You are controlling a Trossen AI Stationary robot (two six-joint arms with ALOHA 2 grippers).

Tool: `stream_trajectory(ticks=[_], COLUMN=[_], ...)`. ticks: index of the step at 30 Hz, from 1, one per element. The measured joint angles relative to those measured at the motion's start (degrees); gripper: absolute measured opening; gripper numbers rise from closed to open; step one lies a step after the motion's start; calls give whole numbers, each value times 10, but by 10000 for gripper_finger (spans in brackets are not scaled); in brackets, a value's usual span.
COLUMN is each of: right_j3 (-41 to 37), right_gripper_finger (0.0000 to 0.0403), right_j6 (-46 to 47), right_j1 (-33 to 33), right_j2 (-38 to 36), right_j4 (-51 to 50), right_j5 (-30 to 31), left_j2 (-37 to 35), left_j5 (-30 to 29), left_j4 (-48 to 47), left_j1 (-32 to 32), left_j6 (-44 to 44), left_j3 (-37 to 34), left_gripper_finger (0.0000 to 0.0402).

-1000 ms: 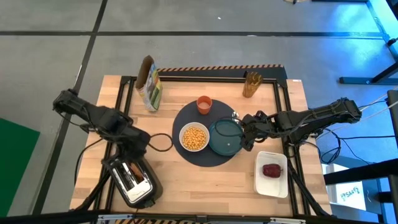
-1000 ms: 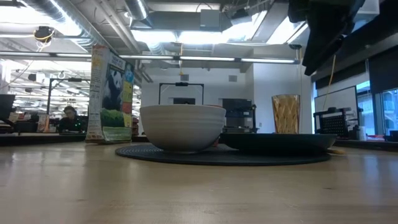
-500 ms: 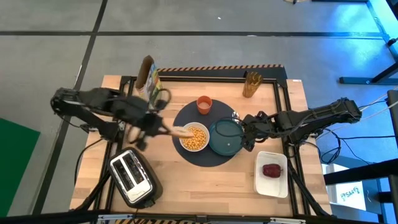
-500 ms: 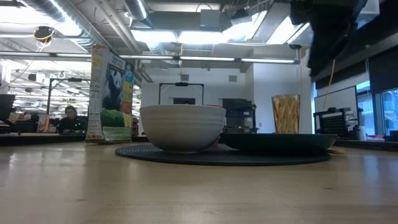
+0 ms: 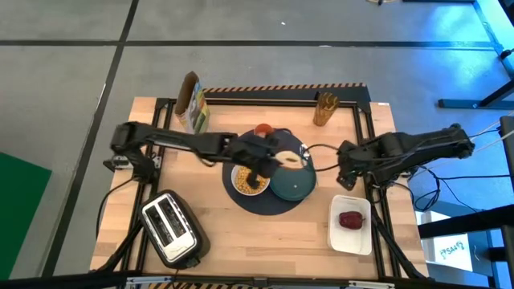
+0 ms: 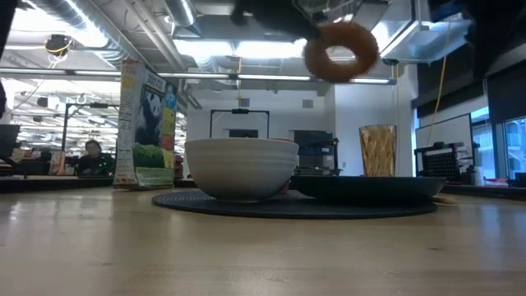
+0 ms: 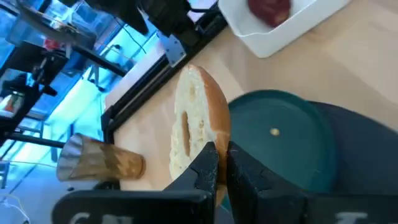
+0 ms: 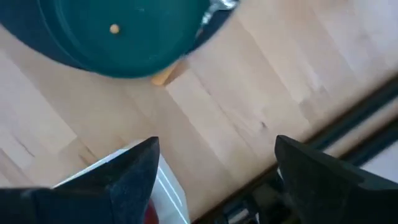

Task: Arrange a breakfast setting
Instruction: Put the toasted bagel from the toaster on the plate

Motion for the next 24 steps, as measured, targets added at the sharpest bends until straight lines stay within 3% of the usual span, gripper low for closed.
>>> stream_trajectory(ticks=[11, 17, 24], right_j3=[0, 0, 0], right_gripper_finger=[307, 307, 307], right_j6=[81, 87, 87], right_j1=[0, 0, 0], right_j2=[-108, -111, -109], right_j4=[-13, -11, -11], right_j5=[25, 25, 25], left_j2=[126, 144, 144], left_j5=[-4, -26, -26], left_j4=[30, 32, 27], left_j1=[16, 17, 24], left_j6=[39, 41, 40], left_j3=[0, 0, 0], left_gripper_finger=[14, 22, 70])
